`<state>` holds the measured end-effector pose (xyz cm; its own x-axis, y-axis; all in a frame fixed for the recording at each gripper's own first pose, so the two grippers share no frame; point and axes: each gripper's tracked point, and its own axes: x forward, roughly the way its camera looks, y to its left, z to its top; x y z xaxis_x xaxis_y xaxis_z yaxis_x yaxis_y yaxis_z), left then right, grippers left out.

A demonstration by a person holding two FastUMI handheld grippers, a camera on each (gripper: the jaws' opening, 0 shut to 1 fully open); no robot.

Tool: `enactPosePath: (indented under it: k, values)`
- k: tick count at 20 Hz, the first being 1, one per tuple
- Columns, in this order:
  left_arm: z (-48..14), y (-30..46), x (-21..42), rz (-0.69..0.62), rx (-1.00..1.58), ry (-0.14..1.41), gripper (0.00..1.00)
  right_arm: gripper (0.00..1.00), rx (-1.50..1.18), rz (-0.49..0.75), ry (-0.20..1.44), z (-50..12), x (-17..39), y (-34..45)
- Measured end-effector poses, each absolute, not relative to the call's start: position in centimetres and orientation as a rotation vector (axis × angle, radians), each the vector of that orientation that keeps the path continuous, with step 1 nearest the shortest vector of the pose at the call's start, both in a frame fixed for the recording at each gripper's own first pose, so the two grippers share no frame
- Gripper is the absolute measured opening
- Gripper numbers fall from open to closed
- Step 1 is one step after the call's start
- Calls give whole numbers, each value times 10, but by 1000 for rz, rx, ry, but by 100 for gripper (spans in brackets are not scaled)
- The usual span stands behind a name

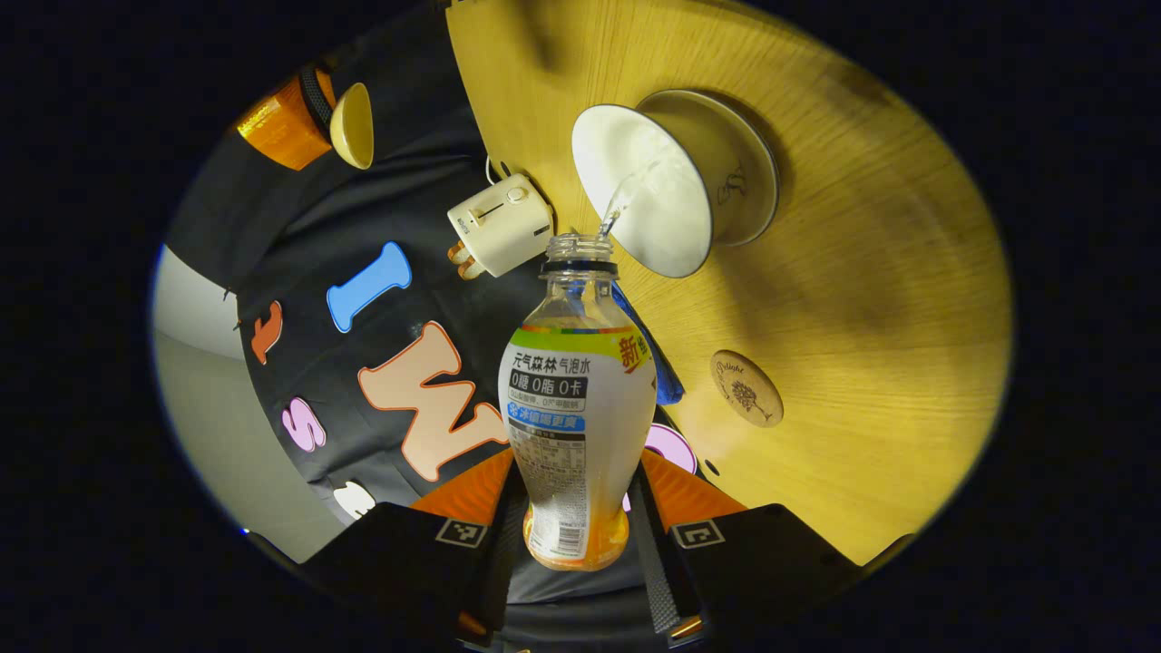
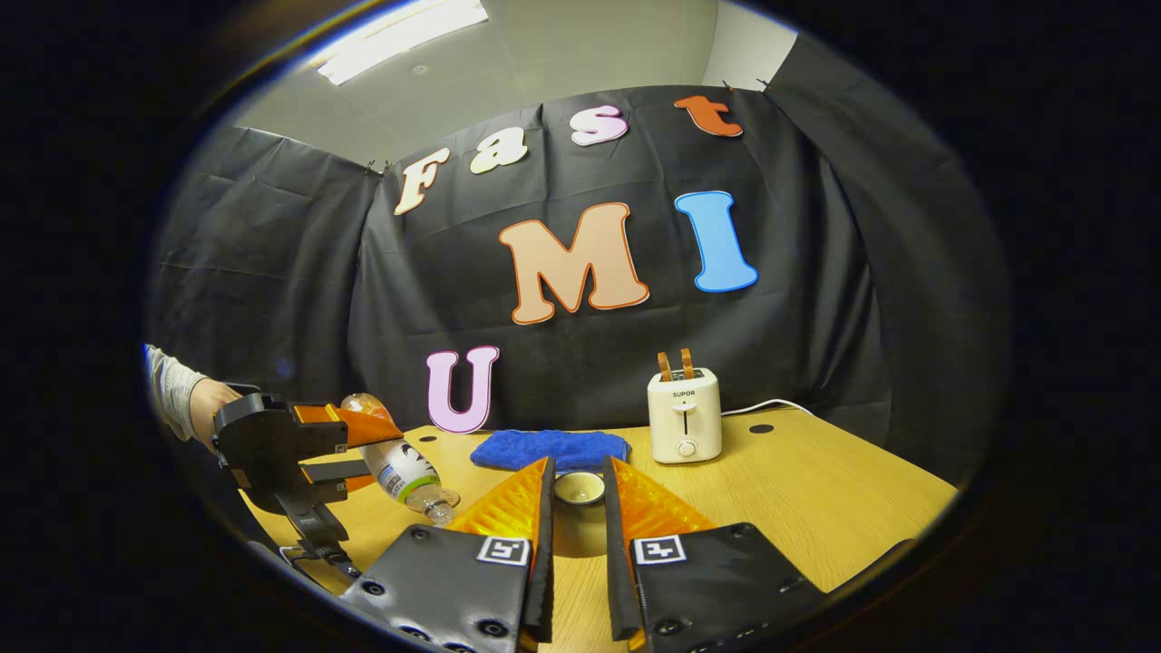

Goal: Open the teacup lid with one hand, grasp the water bottle and pour water into the teacup with the other hand; after pouring, place the water bottle on the coaster and then close the teacup lid.

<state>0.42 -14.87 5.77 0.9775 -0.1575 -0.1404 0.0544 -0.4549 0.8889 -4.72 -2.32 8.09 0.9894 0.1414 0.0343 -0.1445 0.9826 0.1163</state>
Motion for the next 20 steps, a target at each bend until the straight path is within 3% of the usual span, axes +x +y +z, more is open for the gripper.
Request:
enactPosePath:
  k: [20]
  values:
    - [87,-145,4,-179,2092,-108,59,29,109,149,-25,79,-47,-18]
